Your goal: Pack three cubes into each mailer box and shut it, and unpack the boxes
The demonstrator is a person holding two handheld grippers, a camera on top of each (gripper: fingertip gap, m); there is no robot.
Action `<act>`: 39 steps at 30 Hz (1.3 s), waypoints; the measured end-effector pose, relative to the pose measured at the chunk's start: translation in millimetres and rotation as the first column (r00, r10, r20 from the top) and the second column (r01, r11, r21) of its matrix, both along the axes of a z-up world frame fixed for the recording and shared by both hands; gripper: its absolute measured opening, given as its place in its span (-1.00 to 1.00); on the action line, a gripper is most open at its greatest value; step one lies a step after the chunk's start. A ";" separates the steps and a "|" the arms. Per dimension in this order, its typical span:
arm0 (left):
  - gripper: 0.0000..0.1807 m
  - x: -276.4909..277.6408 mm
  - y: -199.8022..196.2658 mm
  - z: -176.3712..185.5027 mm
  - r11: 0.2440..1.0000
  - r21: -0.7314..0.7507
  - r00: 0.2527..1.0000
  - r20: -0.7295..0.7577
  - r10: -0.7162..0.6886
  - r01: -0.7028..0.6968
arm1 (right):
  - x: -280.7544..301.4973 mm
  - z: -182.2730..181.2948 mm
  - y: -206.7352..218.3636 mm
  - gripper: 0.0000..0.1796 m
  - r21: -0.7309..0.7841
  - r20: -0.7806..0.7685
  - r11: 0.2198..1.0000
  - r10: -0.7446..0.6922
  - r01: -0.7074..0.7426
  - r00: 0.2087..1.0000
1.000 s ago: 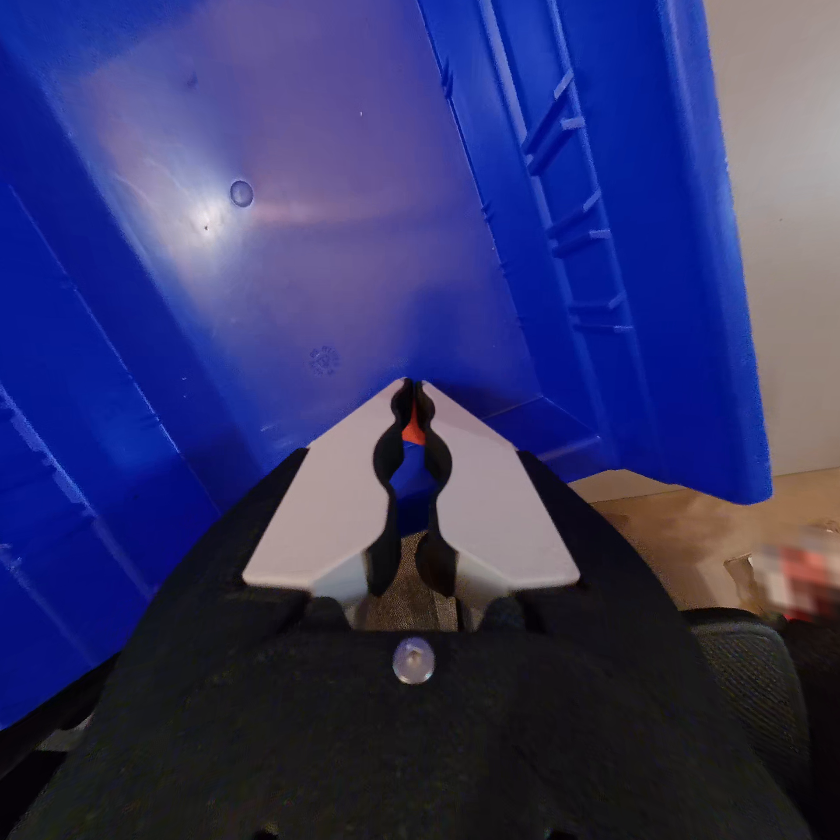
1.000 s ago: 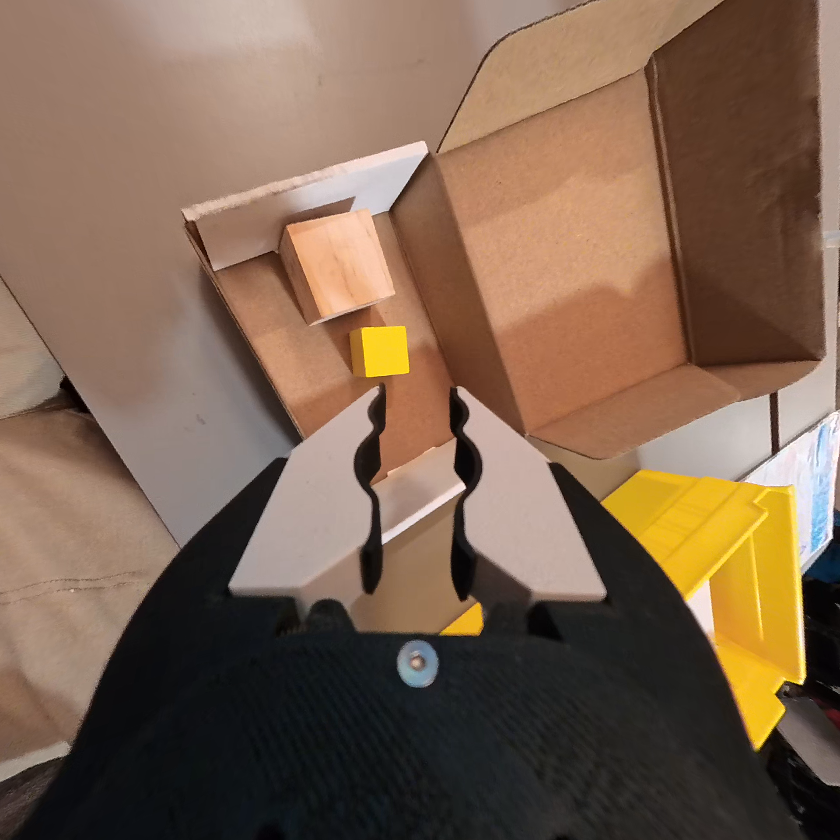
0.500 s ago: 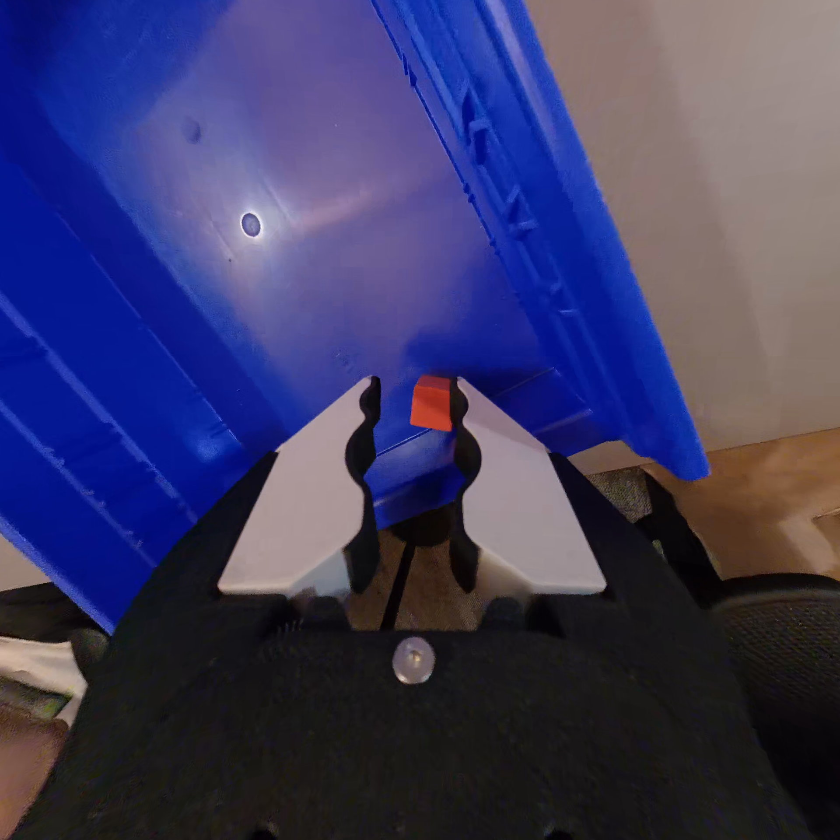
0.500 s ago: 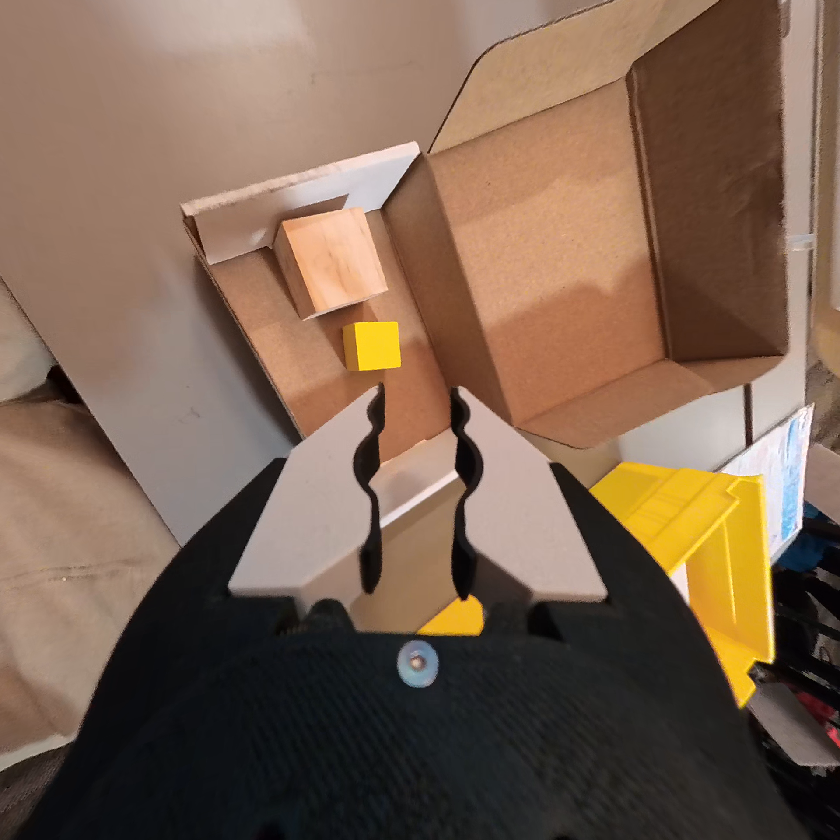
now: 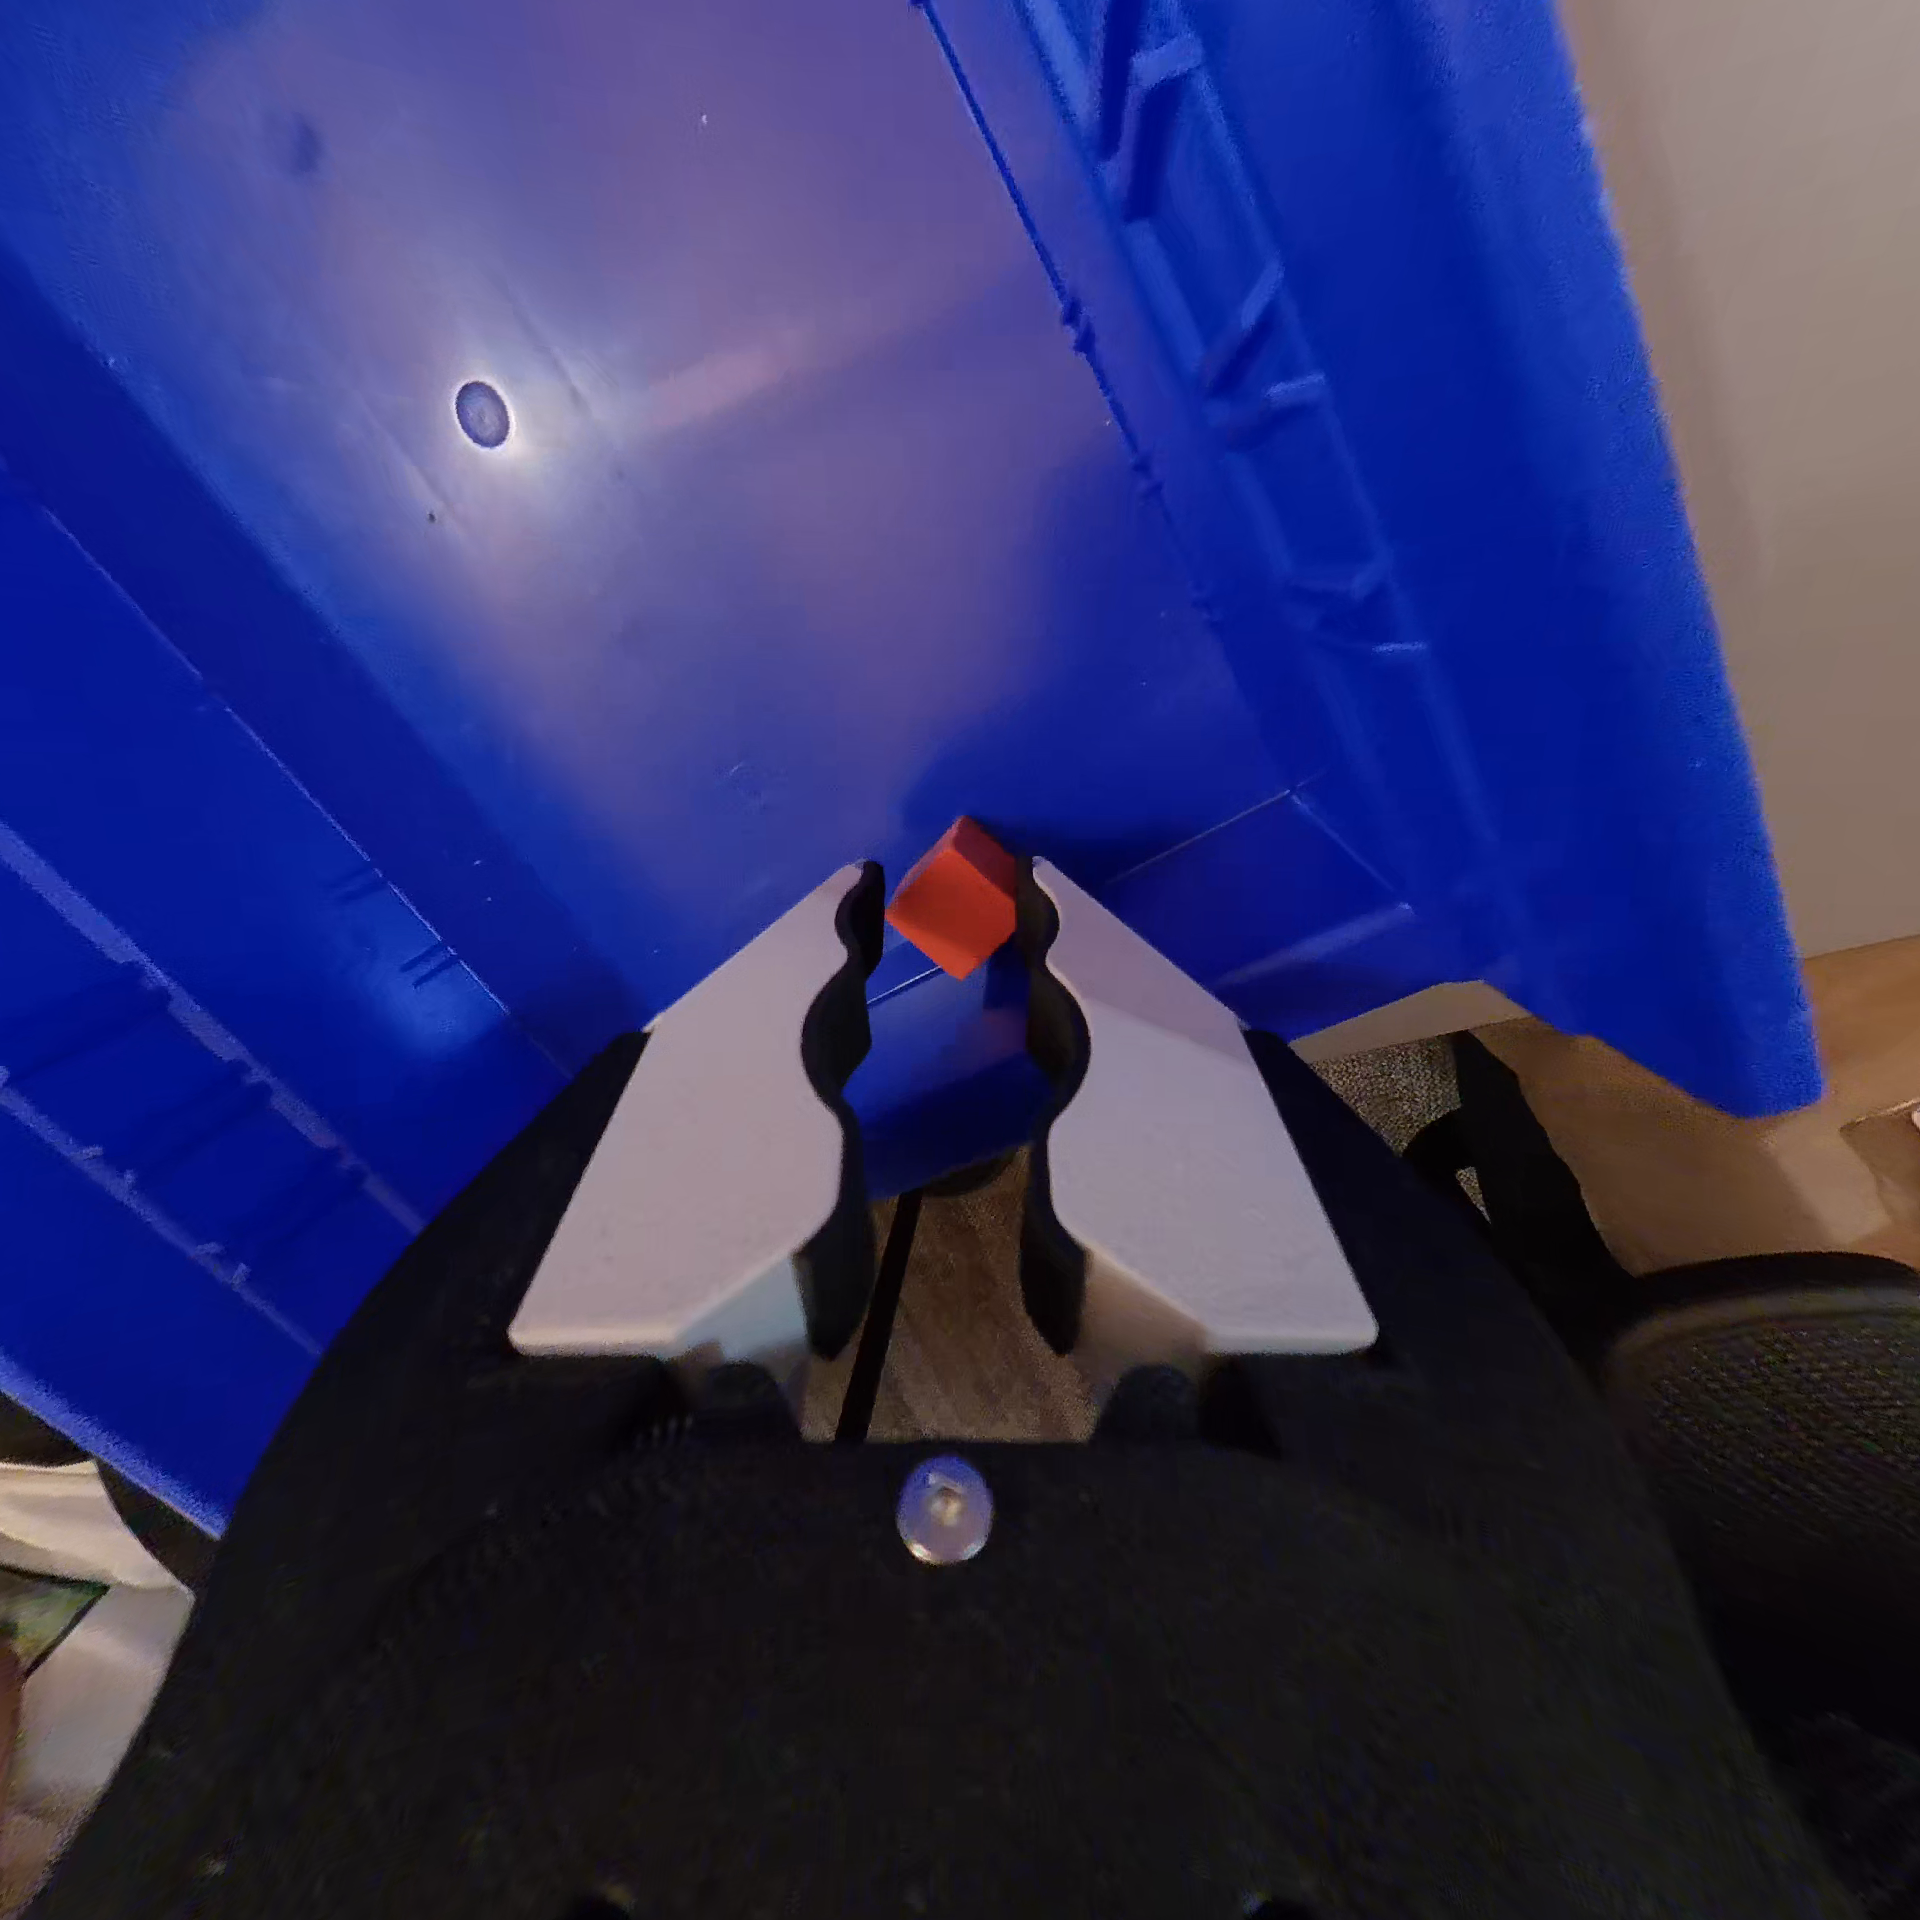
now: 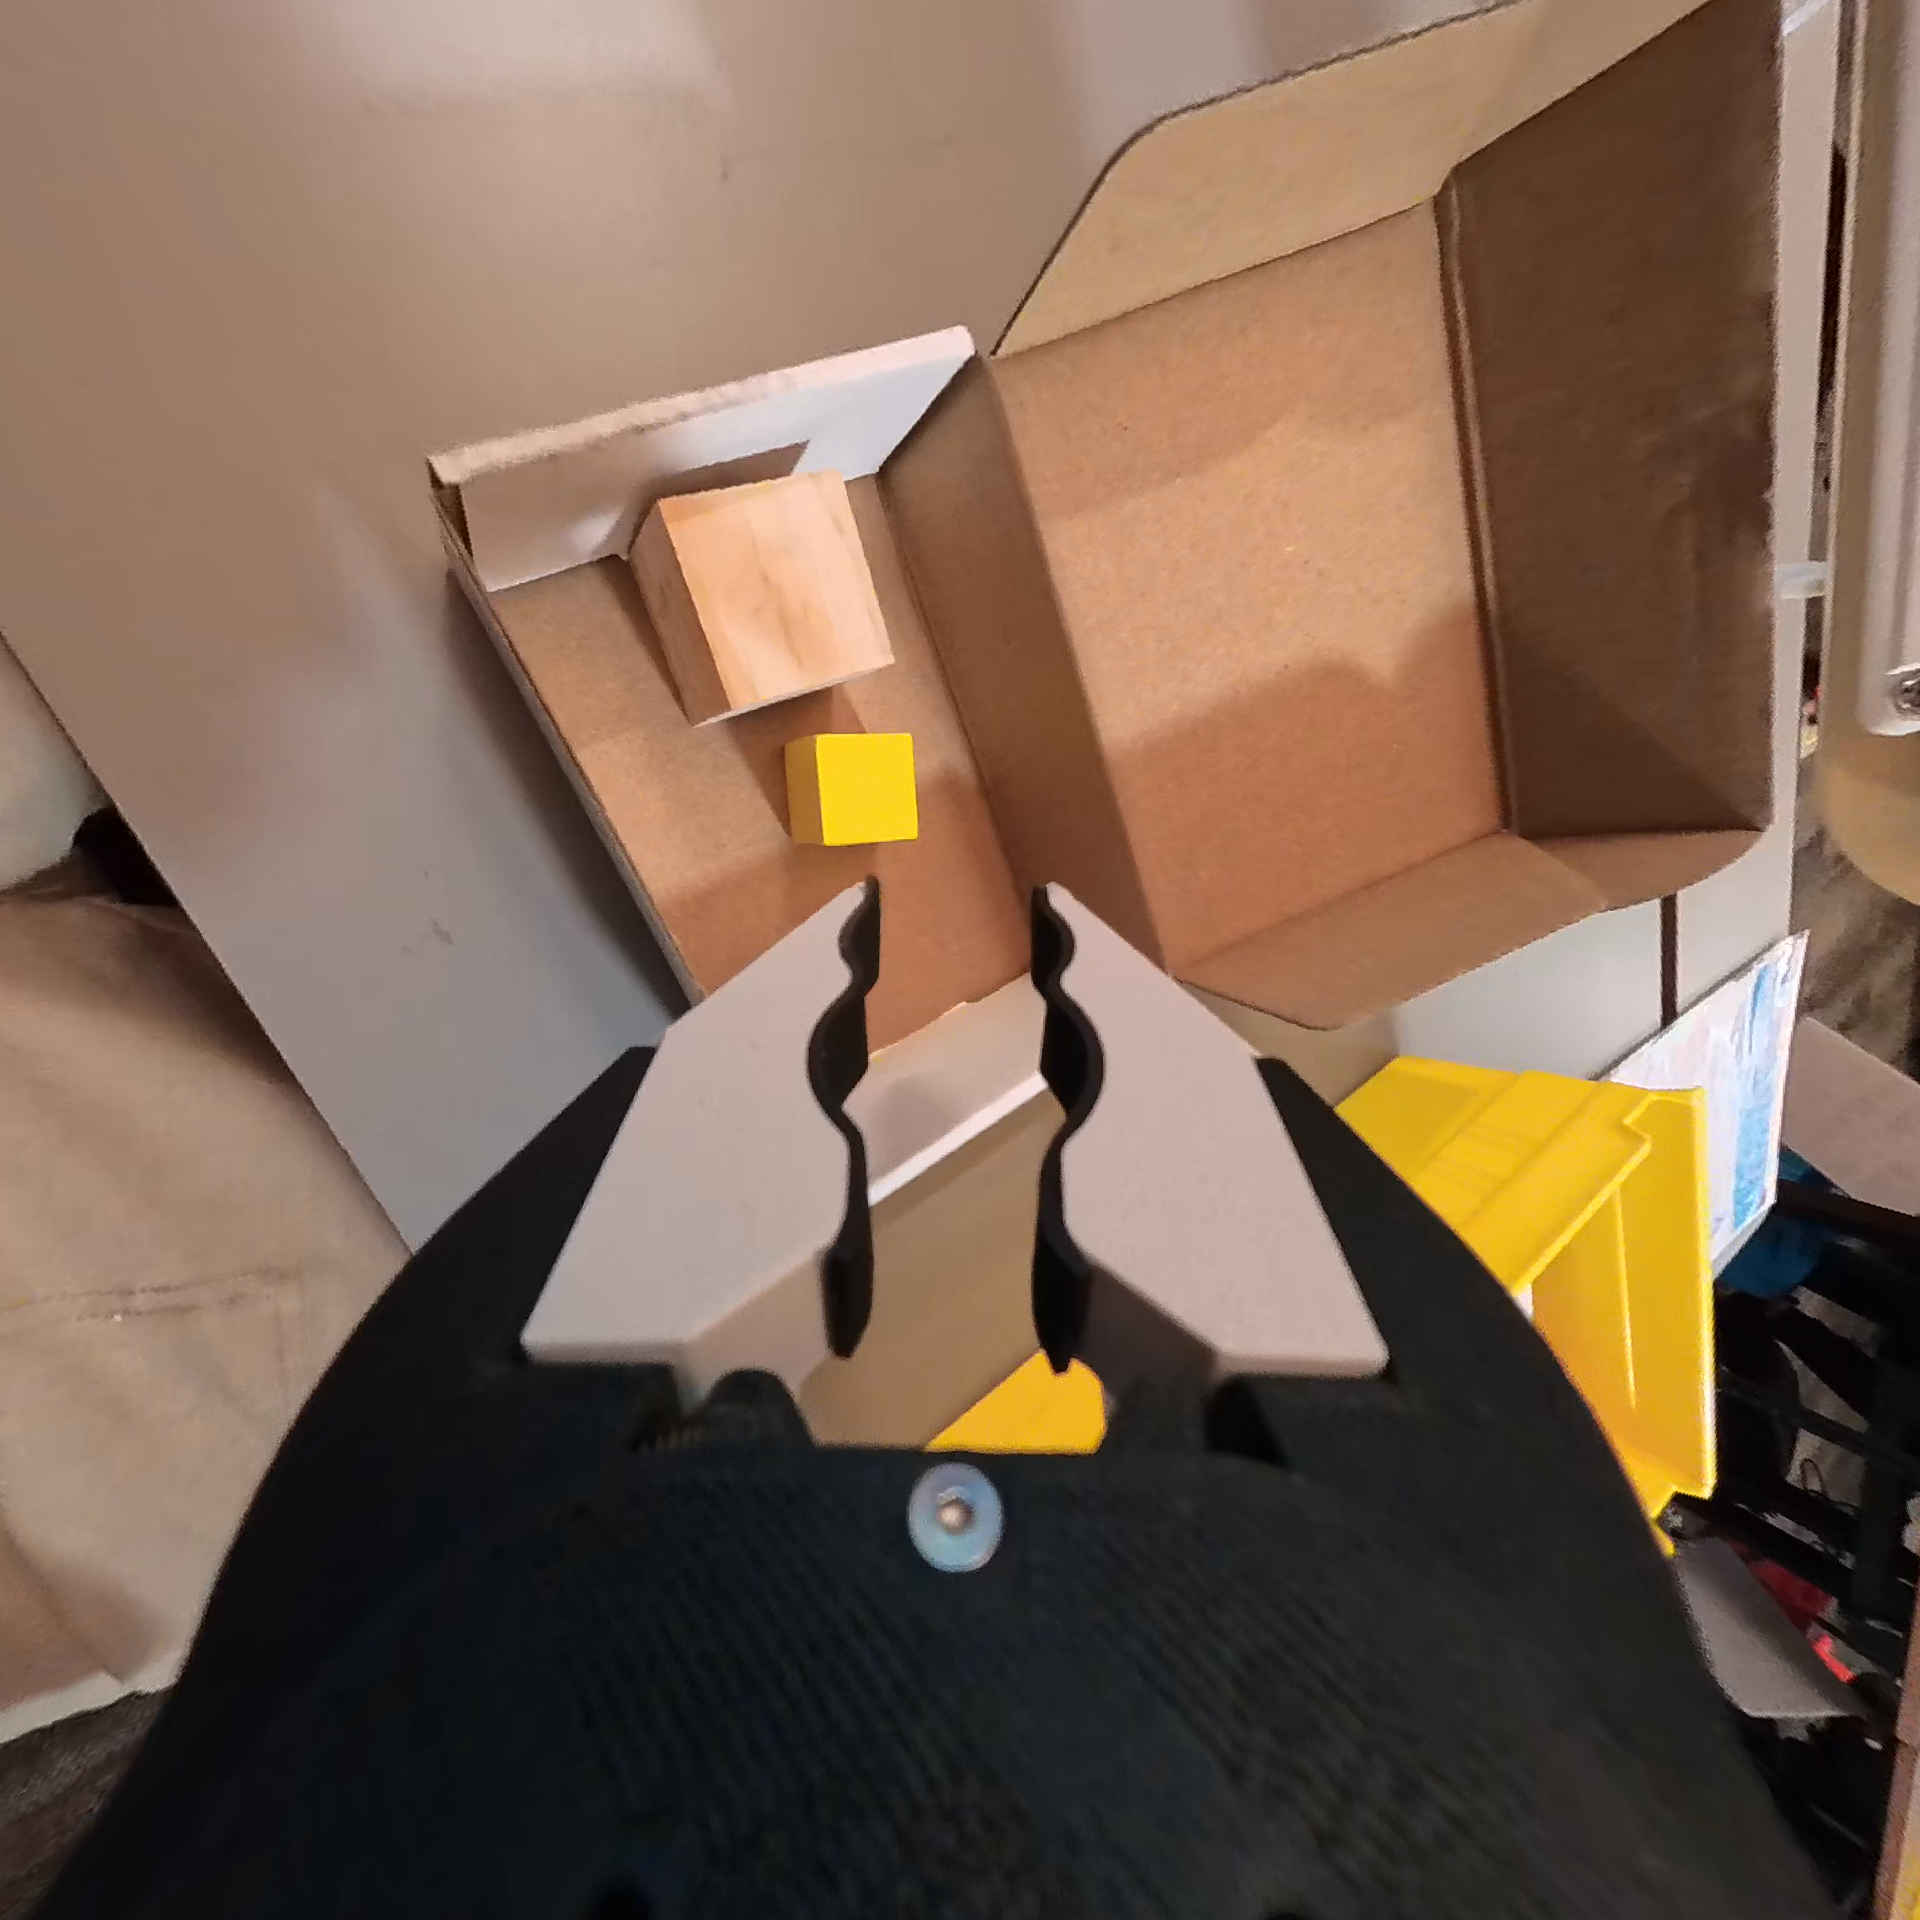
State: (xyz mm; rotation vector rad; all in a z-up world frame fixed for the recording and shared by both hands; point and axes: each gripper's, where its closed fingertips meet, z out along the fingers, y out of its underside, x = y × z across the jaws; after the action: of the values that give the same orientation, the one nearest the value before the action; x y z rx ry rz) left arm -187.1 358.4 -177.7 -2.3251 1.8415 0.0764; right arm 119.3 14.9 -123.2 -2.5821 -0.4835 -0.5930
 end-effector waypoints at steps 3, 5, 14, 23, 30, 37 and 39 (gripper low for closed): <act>-0.72 -1.2 0.0 0.4 1.000 -0.018 1.000 0.021 0.007 -0.006 | -2.3 0.6 1.5 -0.70 0.002 0.004 1.000 0.008 -0.008 1.000; -0.73 -1.4 -0.8 1.1 1.000 -0.030 0.999 0.035 0.010 -0.009 | -2.8 0.5 1.9 -0.70 0.002 0.003 1.000 0.010 -0.010 1.000; -0.72 -11.6 12.3 0.1 0.999 0.017 0.999 0.000 0.050 -0.050 | -0.7 0.3 0.8 -0.70 -0.001 0.014 1.000 0.005 -0.005 1.000; -0.70 -15.0 30.9 14.2 0.992 0.081 0.992 0.088 0.091 -0.098 | -0.4 1.9 1.0 -0.70 0.001 0.021 1.000 0.006 -0.006 1.000; -0.56 -23.0 29.8 2.2 0.994 0.059 0.995 0.043 0.085 -0.088 | -0.8 0.7 1.0 -0.70 -0.007 0.031 1.000 0.008 -0.007 0.999; -0.76 -20.8 26.1 -0.7 0.996 0.014 0.995 0.059 0.084 -0.085 | 6.3 4.8 -3.5 -0.70 0.000 0.039 1.000 -0.013 0.013 0.999; -0.77 -20.6 26.4 -0.5 0.997 0.028 0.996 0.048 0.071 -0.072 | 7.6 7.5 -4.8 -0.70 0.004 0.045 1.000 -0.018 0.017 0.999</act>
State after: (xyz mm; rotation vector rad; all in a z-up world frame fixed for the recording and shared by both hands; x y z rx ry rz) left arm -207.7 384.8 -178.2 -2.3522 1.7241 0.0571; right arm 126.9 10.1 -115.7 -2.5768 -0.4744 -0.6583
